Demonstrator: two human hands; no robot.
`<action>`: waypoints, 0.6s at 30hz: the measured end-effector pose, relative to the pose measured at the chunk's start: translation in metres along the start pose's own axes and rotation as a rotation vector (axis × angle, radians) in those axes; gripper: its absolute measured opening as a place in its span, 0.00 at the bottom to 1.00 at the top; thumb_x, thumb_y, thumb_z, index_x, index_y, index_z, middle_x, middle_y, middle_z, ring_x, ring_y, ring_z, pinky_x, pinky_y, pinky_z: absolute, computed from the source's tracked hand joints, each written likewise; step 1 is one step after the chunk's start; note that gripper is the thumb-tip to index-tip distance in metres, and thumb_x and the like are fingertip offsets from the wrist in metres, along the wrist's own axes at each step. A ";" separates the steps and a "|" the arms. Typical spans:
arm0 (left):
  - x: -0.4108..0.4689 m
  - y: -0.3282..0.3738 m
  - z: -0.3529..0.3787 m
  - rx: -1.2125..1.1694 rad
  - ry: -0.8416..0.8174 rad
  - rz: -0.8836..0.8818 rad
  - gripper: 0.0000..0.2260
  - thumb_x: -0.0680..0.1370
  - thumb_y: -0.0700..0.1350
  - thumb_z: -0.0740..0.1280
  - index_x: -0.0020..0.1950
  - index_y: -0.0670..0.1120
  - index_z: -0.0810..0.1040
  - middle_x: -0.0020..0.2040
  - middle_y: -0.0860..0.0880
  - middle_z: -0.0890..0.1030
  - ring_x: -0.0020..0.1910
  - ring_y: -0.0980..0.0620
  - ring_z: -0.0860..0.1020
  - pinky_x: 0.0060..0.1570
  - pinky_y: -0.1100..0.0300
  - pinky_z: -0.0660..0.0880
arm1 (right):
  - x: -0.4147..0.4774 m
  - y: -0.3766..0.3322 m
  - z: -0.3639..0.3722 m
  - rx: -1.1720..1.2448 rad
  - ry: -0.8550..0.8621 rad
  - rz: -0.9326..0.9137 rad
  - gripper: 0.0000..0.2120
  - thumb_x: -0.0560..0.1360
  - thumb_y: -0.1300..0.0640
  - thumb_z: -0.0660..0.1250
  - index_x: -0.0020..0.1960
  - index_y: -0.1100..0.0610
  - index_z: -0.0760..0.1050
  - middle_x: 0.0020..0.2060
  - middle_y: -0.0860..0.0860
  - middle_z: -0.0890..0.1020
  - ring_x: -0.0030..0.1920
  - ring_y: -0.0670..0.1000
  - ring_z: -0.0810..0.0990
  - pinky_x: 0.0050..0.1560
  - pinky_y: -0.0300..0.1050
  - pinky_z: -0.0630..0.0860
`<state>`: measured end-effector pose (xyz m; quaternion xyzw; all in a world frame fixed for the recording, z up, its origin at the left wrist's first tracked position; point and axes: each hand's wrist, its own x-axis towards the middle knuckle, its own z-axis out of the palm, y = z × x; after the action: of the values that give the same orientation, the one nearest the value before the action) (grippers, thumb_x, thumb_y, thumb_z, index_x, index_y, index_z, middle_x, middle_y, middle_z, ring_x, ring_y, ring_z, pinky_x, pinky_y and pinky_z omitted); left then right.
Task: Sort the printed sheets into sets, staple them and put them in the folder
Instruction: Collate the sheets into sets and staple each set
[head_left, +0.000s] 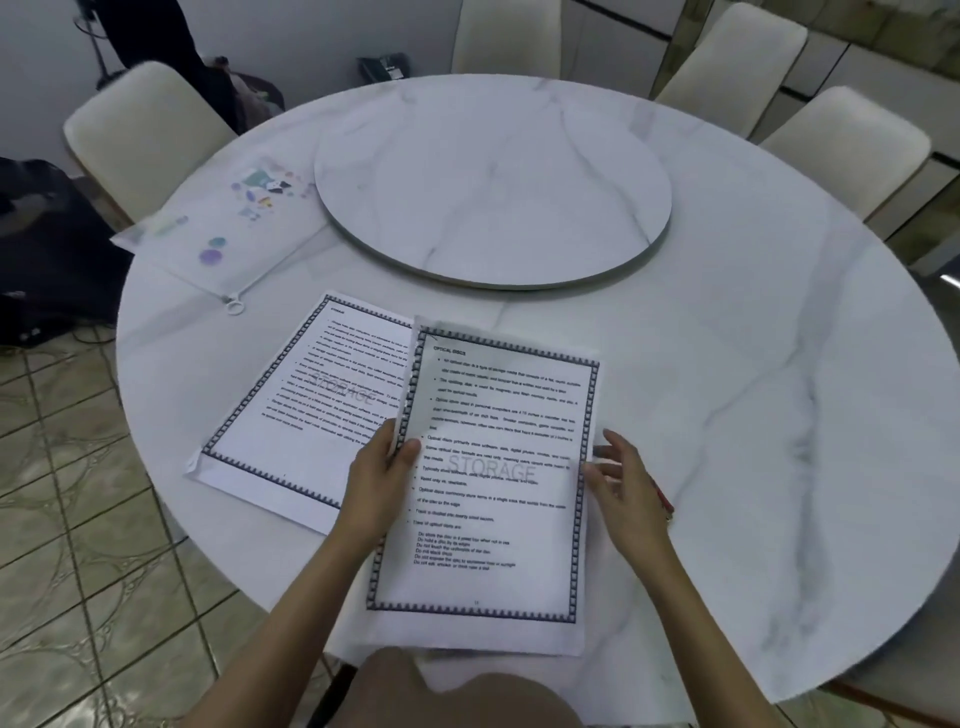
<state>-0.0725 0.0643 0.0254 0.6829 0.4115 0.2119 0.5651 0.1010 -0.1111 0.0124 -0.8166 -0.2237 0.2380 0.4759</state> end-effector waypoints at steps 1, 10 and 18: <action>0.000 0.001 -0.002 -0.026 0.018 -0.005 0.09 0.80 0.42 0.59 0.59 0.50 0.73 0.52 0.55 0.80 0.52 0.54 0.79 0.54 0.57 0.75 | 0.002 -0.002 0.001 0.034 -0.032 0.034 0.18 0.78 0.55 0.61 0.67 0.51 0.64 0.51 0.46 0.75 0.49 0.41 0.75 0.45 0.31 0.72; 0.018 0.004 -0.025 -0.107 0.052 -0.073 0.08 0.80 0.45 0.59 0.57 0.50 0.74 0.51 0.55 0.80 0.52 0.55 0.79 0.54 0.56 0.76 | 0.008 -0.017 0.038 0.117 0.052 0.077 0.04 0.78 0.58 0.61 0.46 0.54 0.75 0.42 0.52 0.81 0.42 0.50 0.79 0.44 0.42 0.75; 0.062 -0.012 -0.093 0.009 -0.101 -0.147 0.14 0.80 0.44 0.61 0.65 0.46 0.70 0.57 0.52 0.77 0.55 0.53 0.75 0.55 0.59 0.71 | 0.018 -0.052 0.118 0.207 0.192 0.161 0.07 0.78 0.60 0.60 0.51 0.58 0.76 0.45 0.54 0.82 0.47 0.55 0.81 0.52 0.51 0.78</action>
<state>-0.1108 0.1702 0.0281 0.6631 0.4325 0.1331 0.5963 0.0370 0.0026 0.0041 -0.7974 -0.0851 0.2180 0.5562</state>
